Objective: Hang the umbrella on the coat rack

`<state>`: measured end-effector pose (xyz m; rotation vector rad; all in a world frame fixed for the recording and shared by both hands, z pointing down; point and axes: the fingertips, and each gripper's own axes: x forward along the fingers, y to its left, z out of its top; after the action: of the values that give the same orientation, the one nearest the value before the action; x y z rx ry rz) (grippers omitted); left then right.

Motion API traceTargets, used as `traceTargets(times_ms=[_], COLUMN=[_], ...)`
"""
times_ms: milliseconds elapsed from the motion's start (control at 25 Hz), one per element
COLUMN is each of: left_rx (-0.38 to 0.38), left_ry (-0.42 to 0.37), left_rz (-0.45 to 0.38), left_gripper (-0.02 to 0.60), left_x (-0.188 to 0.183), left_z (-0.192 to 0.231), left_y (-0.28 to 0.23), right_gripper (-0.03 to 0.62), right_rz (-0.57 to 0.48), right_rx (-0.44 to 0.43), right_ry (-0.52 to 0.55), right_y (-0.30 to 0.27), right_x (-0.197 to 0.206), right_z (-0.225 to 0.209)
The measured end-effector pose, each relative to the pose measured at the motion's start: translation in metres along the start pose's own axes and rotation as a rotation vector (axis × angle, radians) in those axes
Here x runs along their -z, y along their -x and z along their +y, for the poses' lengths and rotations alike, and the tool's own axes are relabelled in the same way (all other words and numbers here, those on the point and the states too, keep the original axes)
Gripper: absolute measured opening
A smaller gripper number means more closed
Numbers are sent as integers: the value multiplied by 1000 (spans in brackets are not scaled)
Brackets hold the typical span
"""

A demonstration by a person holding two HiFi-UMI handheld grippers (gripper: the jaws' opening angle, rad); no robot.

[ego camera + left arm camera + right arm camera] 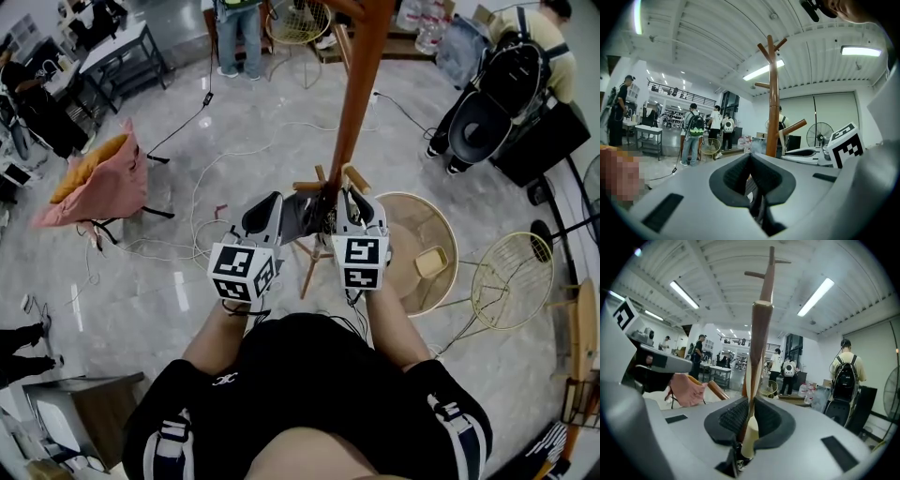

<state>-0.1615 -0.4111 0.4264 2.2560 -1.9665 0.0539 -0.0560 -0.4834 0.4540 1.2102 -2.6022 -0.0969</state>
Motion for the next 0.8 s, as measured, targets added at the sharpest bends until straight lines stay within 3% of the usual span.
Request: traceTargets(times_ms=[200, 480, 800], left_rx=[29, 59, 97], left_ry=[-3, -14, -26], left_rz=[-33, -52, -45], left_gripper=[17, 17, 17], left_x=[-6, -12, -16], left_z=[-9, -14, -25], left_y=[1, -2, -4], right_gripper=[55, 15, 14], right_rz=[-98, -266, -207], right_rx=[-55, 66, 117], right_ry=[-89, -144, -170], right_y=[25, 73, 78], right_x=[-16, -54, -37], right_z=[-1, -33, -41])
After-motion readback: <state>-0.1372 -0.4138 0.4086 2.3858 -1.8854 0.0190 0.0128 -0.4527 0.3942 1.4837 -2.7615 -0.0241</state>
